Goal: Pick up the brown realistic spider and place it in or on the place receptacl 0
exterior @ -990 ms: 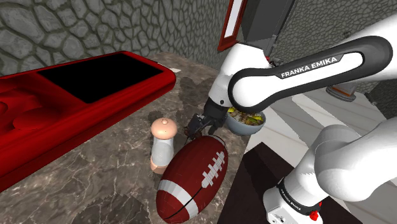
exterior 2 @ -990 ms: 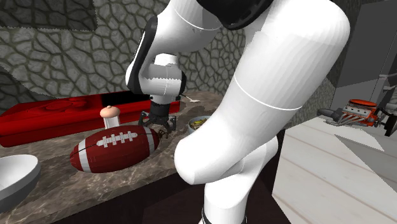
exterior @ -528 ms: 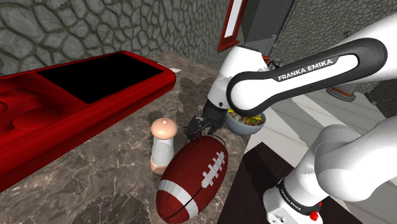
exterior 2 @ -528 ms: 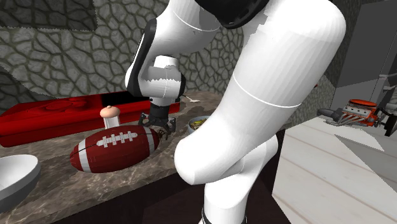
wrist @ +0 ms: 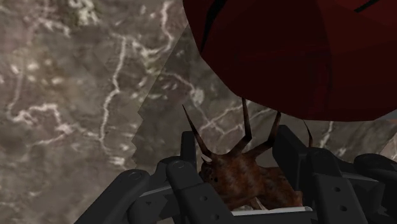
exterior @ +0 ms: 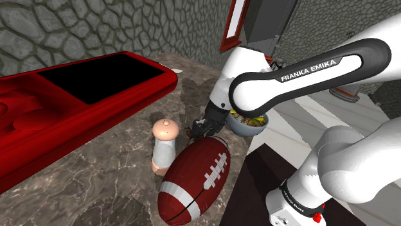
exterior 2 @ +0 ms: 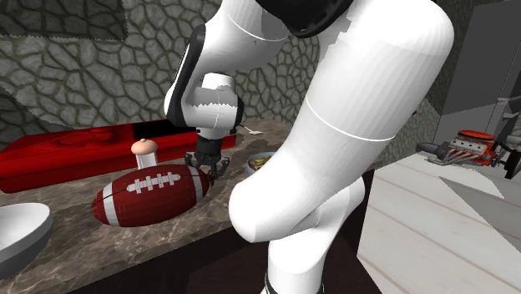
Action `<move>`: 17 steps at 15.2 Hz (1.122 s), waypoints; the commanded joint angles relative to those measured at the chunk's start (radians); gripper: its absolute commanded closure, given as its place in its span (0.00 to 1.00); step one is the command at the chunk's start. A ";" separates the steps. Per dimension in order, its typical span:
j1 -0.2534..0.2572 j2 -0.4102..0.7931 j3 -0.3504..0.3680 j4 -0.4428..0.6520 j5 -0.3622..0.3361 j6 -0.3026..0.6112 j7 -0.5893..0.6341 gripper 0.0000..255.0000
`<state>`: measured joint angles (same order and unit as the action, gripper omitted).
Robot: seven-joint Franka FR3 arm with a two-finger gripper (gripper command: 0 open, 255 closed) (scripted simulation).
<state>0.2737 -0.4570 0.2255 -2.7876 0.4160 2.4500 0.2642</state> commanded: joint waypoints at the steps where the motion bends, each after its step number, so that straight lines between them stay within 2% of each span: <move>1: 0.000 0.000 0.000 0.000 0.000 0.000 0.000 1.00; 3: 0.000 0.000 0.000 0.000 0.000 0.000 0.000 1.00; 17: -0.024 -0.132 -0.019 0.106 -0.058 -0.235 0.054 1.00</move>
<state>0.2512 -0.5858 0.2082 -2.6906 0.3613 2.2278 0.3155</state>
